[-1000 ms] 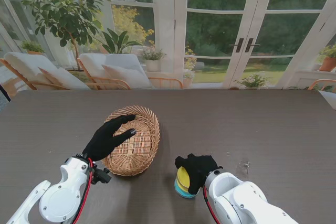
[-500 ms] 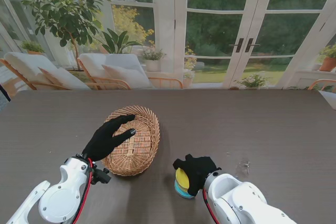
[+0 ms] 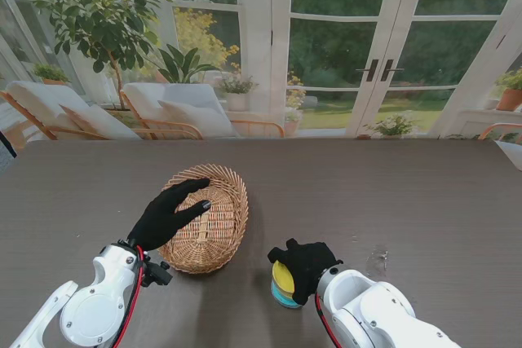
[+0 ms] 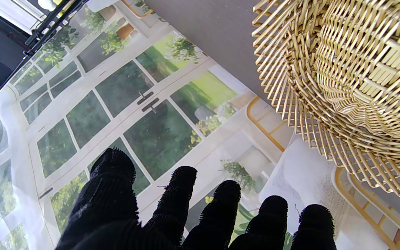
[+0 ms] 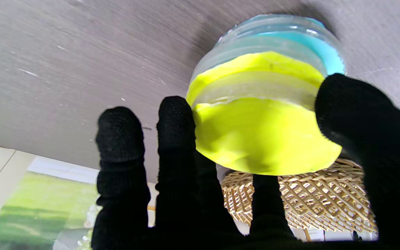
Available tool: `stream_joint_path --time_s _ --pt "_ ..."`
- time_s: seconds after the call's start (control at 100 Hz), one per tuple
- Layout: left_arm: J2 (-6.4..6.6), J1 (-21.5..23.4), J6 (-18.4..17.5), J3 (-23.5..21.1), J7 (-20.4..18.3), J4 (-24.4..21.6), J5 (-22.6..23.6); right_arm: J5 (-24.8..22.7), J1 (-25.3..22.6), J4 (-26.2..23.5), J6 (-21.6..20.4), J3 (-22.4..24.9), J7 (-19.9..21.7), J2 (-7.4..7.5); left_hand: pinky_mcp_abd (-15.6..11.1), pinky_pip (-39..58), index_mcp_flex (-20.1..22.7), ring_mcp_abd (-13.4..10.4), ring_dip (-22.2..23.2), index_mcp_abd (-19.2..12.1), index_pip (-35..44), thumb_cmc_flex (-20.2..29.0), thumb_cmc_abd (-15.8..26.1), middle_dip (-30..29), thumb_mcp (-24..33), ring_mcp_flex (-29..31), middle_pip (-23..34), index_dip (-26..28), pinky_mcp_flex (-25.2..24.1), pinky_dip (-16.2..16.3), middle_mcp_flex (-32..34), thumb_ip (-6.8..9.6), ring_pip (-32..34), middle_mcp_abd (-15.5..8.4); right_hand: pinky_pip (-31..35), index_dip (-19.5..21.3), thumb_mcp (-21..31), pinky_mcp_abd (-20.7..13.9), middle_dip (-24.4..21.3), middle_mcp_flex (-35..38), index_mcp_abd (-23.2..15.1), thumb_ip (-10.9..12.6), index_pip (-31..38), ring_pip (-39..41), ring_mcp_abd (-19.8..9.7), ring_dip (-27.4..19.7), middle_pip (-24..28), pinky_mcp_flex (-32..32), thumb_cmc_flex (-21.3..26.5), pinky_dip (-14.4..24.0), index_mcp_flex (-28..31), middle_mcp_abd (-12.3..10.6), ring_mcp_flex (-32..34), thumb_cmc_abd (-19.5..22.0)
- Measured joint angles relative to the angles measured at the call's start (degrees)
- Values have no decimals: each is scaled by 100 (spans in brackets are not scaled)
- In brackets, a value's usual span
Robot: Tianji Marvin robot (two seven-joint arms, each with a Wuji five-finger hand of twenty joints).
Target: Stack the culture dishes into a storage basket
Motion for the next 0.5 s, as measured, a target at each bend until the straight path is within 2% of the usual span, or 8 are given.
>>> stream_joint_path --time_s 0.5 --pt "1 -20 51 9 -48 2 -34 -13 -28 -25 -64 101 68 1 0 0 1 0 0 2 0 0 0 0 0 0 0 0 0 0 0 0 0 5 0 13 4 -1 2 -68 3 0 -4 -134 71 -3 6 0 -59 1 0 -3 -71 64"
